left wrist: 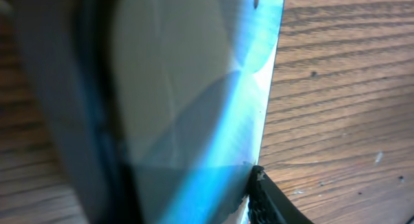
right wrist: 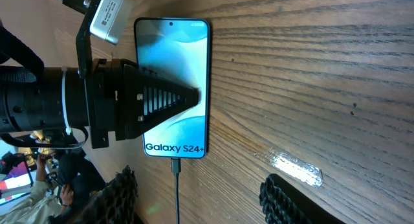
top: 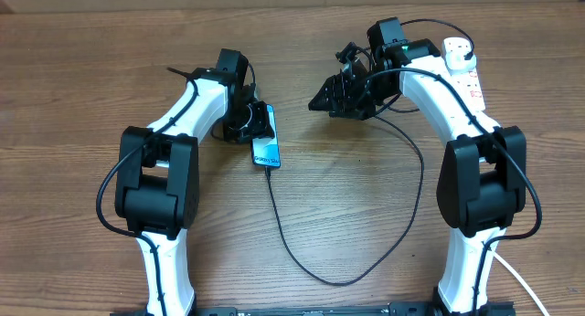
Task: Plug charger to phone and switch on socket
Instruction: 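Lay the phone flat on the table with the left gripper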
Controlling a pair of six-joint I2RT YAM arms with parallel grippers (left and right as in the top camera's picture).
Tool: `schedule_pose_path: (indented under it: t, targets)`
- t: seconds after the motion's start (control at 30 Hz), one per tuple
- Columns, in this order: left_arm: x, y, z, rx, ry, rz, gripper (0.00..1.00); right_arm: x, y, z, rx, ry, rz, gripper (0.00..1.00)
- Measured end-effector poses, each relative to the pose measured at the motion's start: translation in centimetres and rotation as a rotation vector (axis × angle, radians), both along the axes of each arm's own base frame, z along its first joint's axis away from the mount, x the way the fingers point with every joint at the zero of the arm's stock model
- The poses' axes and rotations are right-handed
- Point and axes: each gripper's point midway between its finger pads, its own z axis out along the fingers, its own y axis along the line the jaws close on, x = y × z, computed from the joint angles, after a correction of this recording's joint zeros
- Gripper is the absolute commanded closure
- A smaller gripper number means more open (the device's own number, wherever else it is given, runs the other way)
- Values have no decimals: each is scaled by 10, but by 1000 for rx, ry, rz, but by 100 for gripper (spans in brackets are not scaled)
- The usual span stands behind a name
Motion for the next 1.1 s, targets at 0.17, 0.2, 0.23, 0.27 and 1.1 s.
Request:
schedule_pose_path:
  t: [0.17,0.2,0.23,0.27,1.1]
  targets:
    - [1,8,0,51,-2,5,61,0,0,0,0,-1,0,39]
    - [1,9,0,53,-3,5,60,0,0,0,0,1,0,39]
    - [1,9,0,58,-5,6,60,0,0,0,0,0,0,39]
    - [2,10,0,64,-6,6,60,0,0,0,0,0,0,39]
    - [3,15,1,92,-15,9,51,0,0,0,0,1,1,39]
